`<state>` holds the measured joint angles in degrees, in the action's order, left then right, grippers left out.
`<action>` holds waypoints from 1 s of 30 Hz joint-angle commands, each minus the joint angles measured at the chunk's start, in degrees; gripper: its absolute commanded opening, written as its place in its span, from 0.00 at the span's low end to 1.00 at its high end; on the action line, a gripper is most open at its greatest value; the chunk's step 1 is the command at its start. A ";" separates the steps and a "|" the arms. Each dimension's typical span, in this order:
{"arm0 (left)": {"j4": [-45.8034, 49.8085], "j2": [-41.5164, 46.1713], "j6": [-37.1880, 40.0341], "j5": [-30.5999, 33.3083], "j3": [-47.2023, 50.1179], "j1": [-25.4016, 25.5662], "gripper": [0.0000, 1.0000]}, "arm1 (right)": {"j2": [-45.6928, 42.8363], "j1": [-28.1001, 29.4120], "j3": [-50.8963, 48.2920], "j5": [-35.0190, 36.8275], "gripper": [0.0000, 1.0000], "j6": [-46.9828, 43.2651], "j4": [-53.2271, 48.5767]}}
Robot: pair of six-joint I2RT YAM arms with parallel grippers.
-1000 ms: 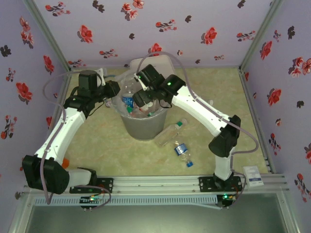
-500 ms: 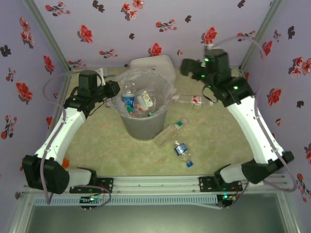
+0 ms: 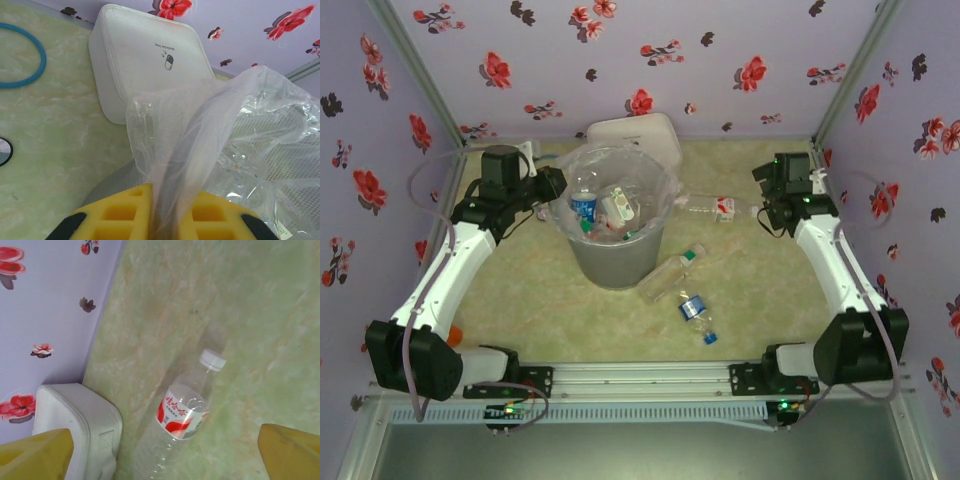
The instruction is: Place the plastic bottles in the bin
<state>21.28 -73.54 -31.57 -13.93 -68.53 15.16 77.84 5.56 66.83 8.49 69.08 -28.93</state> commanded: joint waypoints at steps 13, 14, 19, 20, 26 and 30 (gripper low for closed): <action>5.00 1.11 0.03 2.39 1.91 0.10 0.15 | 22.20 1.37 0.61 -3.27 1.00 14.11 17.23; 5.08 1.11 0.06 2.34 1.93 0.10 0.15 | 23.12 1.42 0.64 -4.19 0.99 14.52 17.34; 5.86 0.94 0.11 2.69 1.60 0.12 0.15 | 25.91 1.82 -0.02 -5.21 0.99 15.35 18.51; 6.40 0.78 0.19 2.68 1.14 0.06 0.15 | 26.89 1.82 -0.19 -5.69 0.99 15.75 19.10; 7.41 0.85 0.19 4.33 0.33 0.04 0.15 | 32.40 1.63 0.49 -9.58 0.93 17.41 23.12; 7.90 0.85 0.03 5.32 -0.09 0.03 0.15 | 33.13 1.14 0.88 -11.26 0.83 17.23 24.27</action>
<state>23.20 -72.55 -31.57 -11.97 -68.55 15.16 109.10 6.98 66.98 -0.45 84.99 -7.33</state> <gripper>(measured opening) 0.155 0.850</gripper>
